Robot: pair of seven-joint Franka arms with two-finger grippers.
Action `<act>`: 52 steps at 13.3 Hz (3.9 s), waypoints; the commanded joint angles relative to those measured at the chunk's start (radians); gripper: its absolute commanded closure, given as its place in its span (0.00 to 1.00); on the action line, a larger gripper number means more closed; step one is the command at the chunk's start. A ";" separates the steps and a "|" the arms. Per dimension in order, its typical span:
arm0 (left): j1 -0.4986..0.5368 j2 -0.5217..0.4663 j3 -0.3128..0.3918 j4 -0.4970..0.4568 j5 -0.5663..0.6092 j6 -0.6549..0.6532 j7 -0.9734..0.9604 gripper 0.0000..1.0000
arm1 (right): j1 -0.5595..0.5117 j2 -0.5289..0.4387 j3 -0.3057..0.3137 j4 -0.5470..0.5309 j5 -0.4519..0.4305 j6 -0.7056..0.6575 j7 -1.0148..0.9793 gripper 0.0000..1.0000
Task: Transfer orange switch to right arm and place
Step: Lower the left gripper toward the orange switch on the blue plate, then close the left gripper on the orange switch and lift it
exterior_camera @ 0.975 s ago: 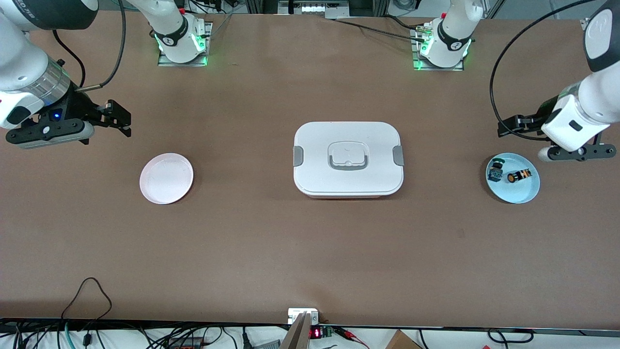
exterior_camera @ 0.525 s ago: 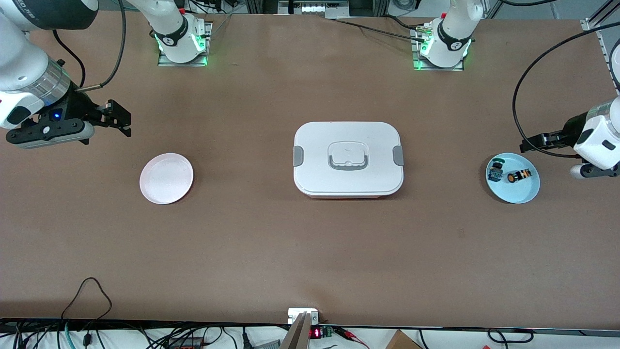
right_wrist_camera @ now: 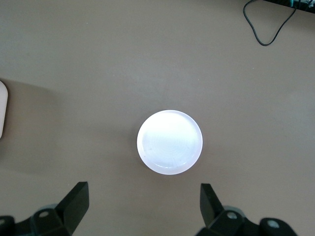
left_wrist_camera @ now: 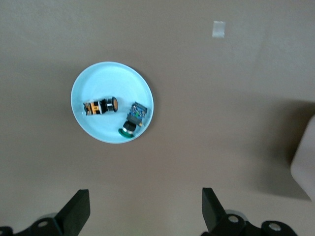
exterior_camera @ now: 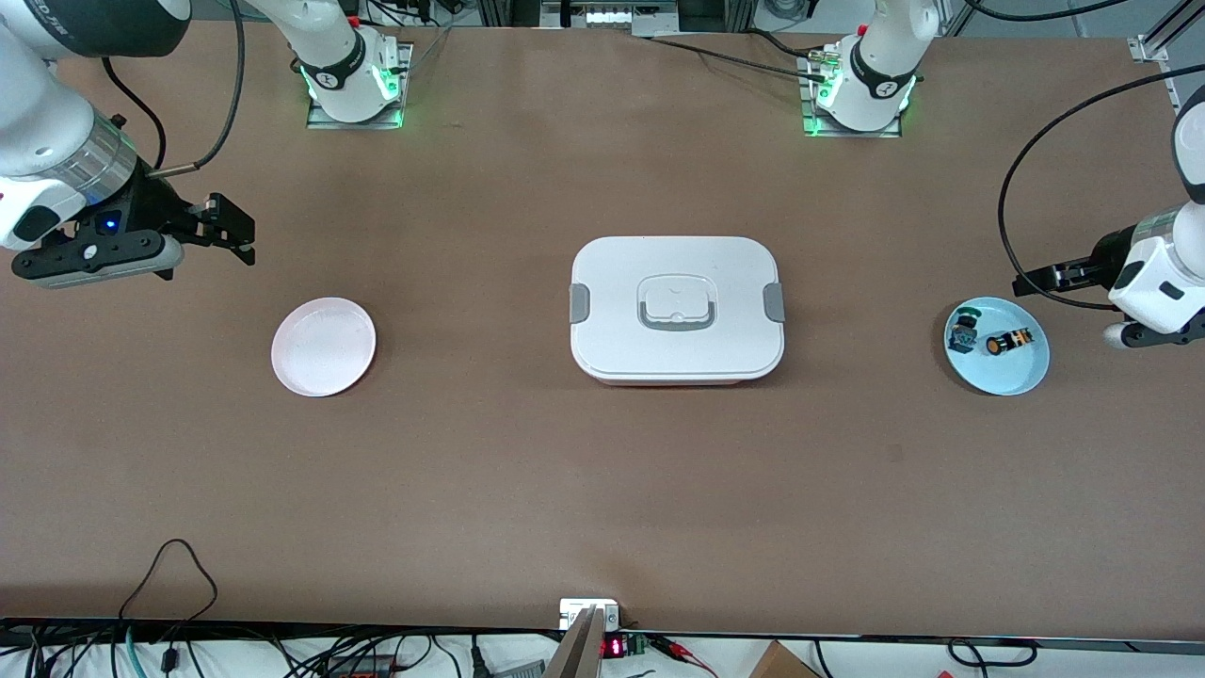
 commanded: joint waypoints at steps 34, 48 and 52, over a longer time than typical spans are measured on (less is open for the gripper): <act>0.242 0.349 -0.005 -0.303 0.018 0.761 0.102 0.43 | 0.048 -0.014 0.005 0.012 0.007 -0.020 0.005 0.00; 0.231 0.247 -0.099 0.045 -0.001 0.073 0.289 0.86 | 0.042 0.006 -0.003 0.012 -0.009 0.035 0.008 0.00; 0.240 0.190 -0.206 0.068 -0.065 -0.044 0.300 0.86 | 0.037 -0.012 -0.008 0.014 -0.003 0.023 0.005 0.00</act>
